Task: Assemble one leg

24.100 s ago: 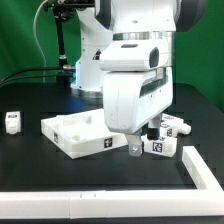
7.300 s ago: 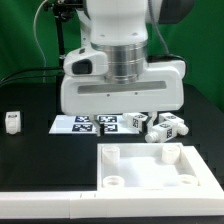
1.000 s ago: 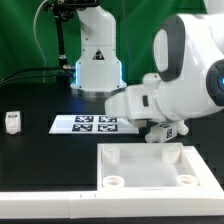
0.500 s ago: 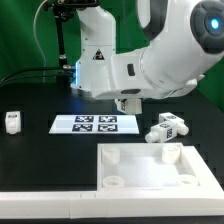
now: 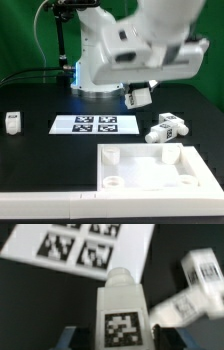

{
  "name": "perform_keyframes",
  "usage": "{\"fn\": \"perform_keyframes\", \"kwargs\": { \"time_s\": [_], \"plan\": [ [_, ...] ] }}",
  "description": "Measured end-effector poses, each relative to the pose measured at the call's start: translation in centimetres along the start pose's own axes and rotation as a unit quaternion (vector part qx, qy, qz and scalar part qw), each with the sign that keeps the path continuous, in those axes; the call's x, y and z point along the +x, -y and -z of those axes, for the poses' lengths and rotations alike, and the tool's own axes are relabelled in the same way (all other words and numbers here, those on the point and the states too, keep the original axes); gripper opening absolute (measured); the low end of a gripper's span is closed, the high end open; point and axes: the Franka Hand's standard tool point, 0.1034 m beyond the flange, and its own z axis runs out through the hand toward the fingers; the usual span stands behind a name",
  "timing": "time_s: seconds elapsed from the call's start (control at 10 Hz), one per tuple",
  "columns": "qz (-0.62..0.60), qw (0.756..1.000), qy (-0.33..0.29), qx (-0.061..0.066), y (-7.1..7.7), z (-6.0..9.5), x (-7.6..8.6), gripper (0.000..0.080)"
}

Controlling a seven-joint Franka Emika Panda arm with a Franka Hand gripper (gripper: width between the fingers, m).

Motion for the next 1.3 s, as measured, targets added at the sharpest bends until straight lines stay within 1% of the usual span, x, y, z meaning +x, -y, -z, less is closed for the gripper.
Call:
{"fn": "perform_keyframes", "kwargs": {
  "time_s": [0.1, 0.3, 0.5, 0.6, 0.7, 0.8, 0.9, 1.0, 1.2, 1.3],
  "plan": [
    [-0.001, 0.999, -0.041, -0.001, -0.5, 0.0, 0.1, 0.0281],
    [-0.002, 0.993, -0.114, -0.010, -0.7, 0.1, 0.4, 0.0281],
    [-0.002, 0.984, -0.176, -0.019, -0.9, 0.2, 0.9, 0.0281],
    [-0.001, 0.981, -0.194, -0.019, -1.0, 0.3, 1.0, 0.0281],
    [-0.004, 0.972, -0.237, 0.001, -1.4, 2.2, 2.6, 0.0281],
    [-0.030, 0.957, -0.290, 0.010, -2.0, 3.7, 4.4, 0.0281],
    [-0.056, 0.942, -0.331, 0.010, -1.7, 4.5, 5.5, 0.0281],
    [-0.068, 0.925, -0.373, 0.002, -1.4, 4.8, 6.1, 0.0281],
    [-0.067, 0.903, -0.423, -0.025, -2.4, 4.6, 5.8, 0.0281],
    [-0.067, 0.905, -0.420, -0.024, -2.4, 4.3, 5.7, 0.0281]
  ]
}}
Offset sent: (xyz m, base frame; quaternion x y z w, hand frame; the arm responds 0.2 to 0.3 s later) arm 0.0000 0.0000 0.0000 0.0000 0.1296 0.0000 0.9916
